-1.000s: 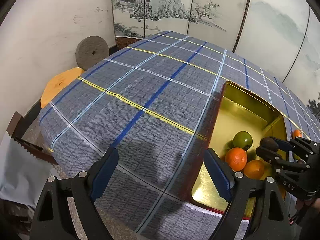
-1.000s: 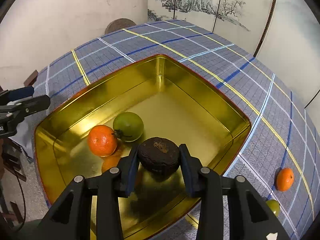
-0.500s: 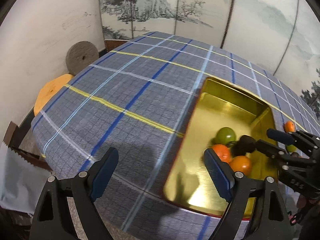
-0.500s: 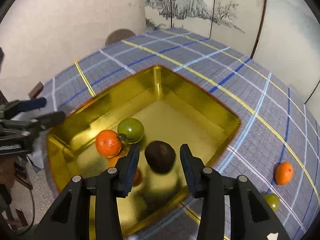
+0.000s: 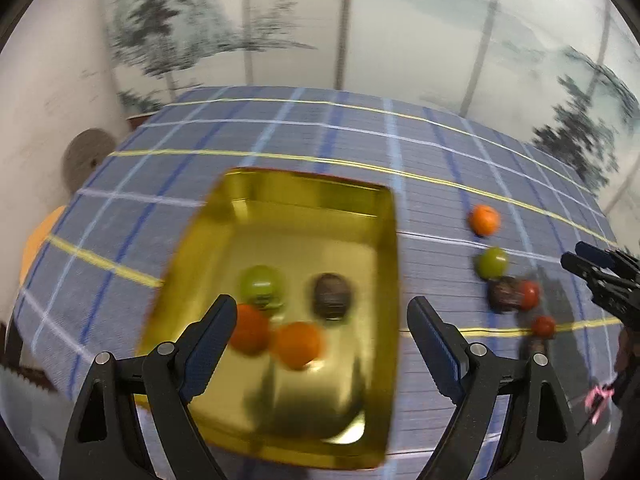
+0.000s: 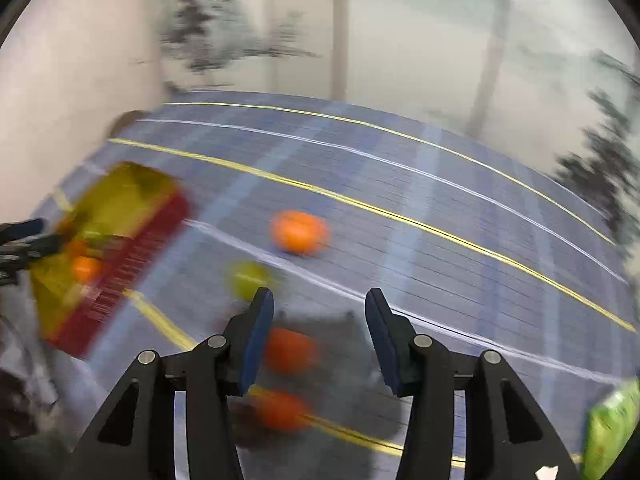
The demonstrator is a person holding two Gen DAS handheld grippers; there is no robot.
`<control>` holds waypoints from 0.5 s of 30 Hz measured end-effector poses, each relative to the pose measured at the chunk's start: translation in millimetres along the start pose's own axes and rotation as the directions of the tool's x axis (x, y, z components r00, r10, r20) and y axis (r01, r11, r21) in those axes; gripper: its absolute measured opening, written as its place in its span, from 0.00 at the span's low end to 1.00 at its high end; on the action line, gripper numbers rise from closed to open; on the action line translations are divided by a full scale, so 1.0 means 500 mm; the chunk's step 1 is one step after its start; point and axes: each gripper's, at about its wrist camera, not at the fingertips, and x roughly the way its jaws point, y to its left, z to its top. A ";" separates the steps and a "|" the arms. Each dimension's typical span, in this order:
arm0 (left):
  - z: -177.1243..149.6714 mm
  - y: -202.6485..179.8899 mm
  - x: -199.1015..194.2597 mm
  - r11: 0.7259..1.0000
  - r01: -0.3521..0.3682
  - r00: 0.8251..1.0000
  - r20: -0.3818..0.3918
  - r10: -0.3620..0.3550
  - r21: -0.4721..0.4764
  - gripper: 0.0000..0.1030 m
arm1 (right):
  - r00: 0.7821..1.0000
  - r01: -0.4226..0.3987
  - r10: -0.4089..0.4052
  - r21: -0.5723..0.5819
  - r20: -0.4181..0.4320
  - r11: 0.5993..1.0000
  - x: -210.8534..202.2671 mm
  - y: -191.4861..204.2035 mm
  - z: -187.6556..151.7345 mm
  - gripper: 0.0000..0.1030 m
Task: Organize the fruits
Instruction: 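Move the left gripper back to a second dark brown wrinkled fruit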
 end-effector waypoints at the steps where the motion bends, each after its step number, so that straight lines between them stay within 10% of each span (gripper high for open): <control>1: 0.001 -0.031 0.005 1.000 0.017 1.000 -0.005 -0.016 0.024 0.84 | 1.000 0.024 -0.023 0.033 -0.012 0.999 0.002 -0.043 -0.017 0.44; 15: -0.039 -0.301 0.043 0.967 0.134 0.990 -0.081 -0.119 0.215 0.84 | 0.987 0.146 -0.133 0.164 -0.089 0.976 0.039 -0.310 -0.163 0.45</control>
